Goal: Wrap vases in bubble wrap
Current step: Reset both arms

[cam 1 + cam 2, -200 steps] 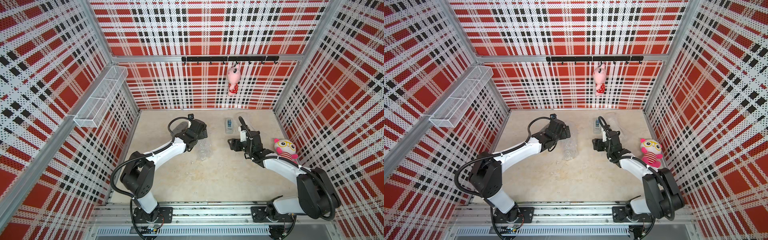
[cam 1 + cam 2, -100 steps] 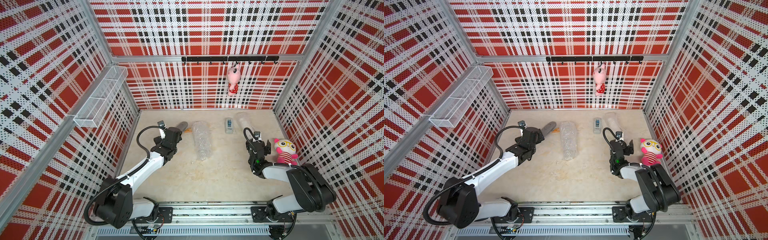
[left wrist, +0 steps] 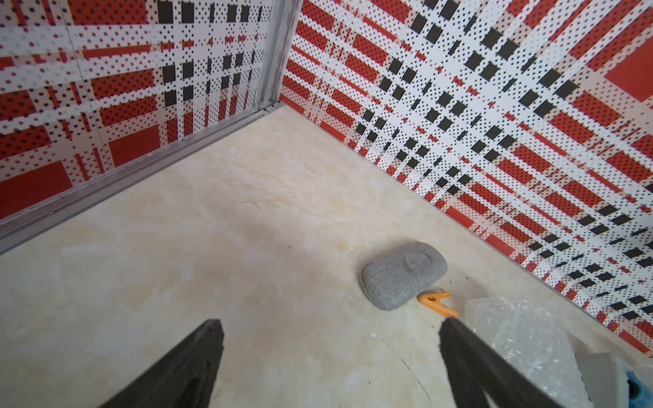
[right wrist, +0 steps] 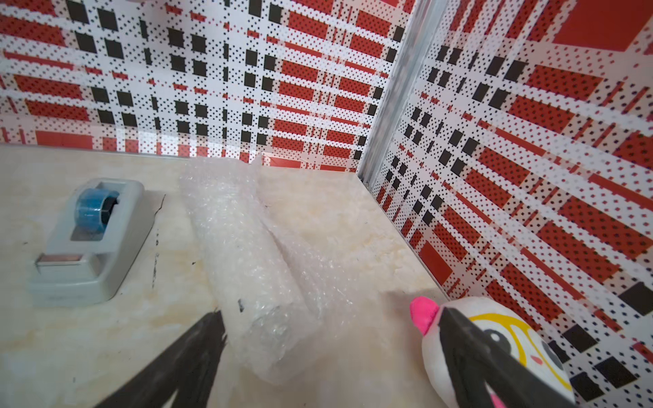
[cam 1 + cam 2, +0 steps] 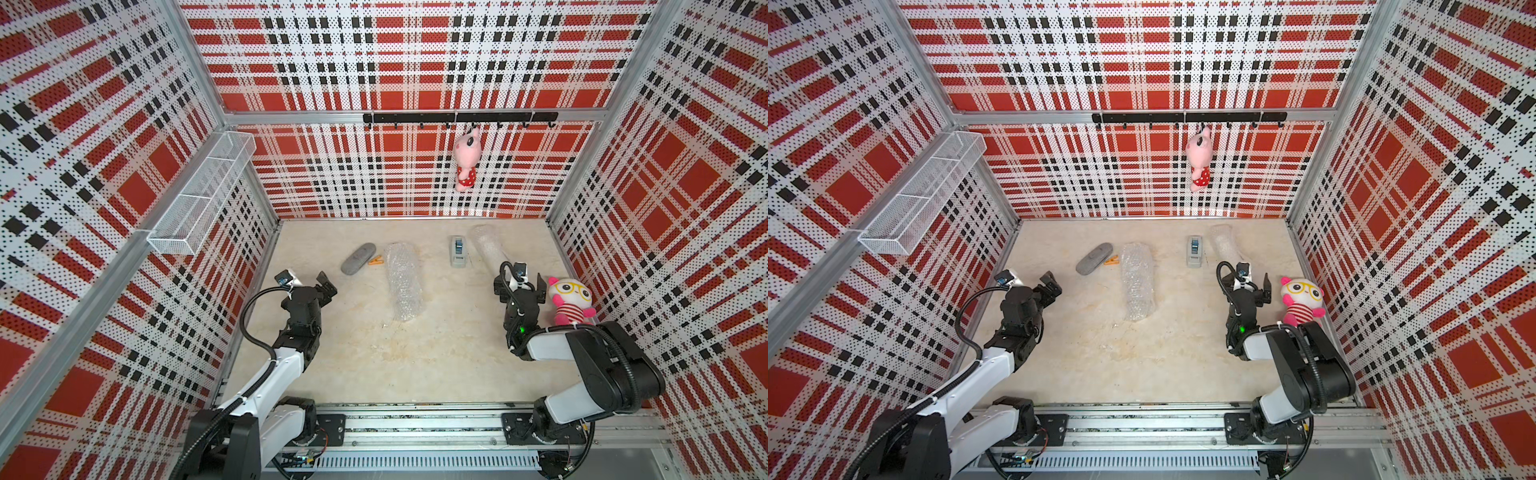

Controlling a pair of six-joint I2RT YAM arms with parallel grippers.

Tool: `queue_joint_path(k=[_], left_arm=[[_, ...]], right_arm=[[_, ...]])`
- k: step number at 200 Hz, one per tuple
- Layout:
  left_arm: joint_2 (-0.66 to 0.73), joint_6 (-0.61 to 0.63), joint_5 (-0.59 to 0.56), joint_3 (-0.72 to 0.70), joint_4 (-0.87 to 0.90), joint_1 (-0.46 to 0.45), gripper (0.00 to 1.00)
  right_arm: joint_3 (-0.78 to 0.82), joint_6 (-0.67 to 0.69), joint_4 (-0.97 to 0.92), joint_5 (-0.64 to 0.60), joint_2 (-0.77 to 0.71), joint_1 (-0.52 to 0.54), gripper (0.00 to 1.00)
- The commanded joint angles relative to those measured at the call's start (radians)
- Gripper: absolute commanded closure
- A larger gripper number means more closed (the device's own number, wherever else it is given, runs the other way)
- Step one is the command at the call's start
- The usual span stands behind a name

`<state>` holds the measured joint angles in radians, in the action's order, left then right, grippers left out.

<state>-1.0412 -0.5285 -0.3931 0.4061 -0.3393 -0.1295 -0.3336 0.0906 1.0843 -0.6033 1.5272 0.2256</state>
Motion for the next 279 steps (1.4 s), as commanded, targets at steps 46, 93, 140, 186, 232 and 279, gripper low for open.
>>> queue_joint_path(k=[46, 93, 140, 186, 232, 279], left_arm=[[-0.052, 0.337, -0.243, -0.031, -0.294, -0.013, 0.02], [-0.175, 0.510, -0.074, -0.223, -0.780, 0.021, 0.02], [-0.566, 0.459, -0.024, -0.351, -1.410, 0.088, 0.02], [-0.548, 0.466, 0.042, -0.250, -1.197, 0.099, 0.02], [-0.540, 0.499, 0.034, -0.205, -1.096, 0.073, 0.02], [-0.541, 0.500, 0.033, -0.205, -1.096, 0.070, 0.02]], right_arm=[[0.084, -0.191, 0.159, 0.265, 0.049, -0.167, 0.00], [0.056, -0.158, 0.113, 0.295, 0.050, -0.149, 0.00], [0.058, -0.158, 0.111, 0.297, 0.048, -0.149, 0.00], [0.058, -0.158, 0.112, 0.295, 0.048, -0.149, 0.00], [0.057, -0.157, 0.112, 0.295, 0.049, -0.149, 0.00], [0.058, -0.158, 0.112, 0.296, 0.049, -0.149, 0.00]])
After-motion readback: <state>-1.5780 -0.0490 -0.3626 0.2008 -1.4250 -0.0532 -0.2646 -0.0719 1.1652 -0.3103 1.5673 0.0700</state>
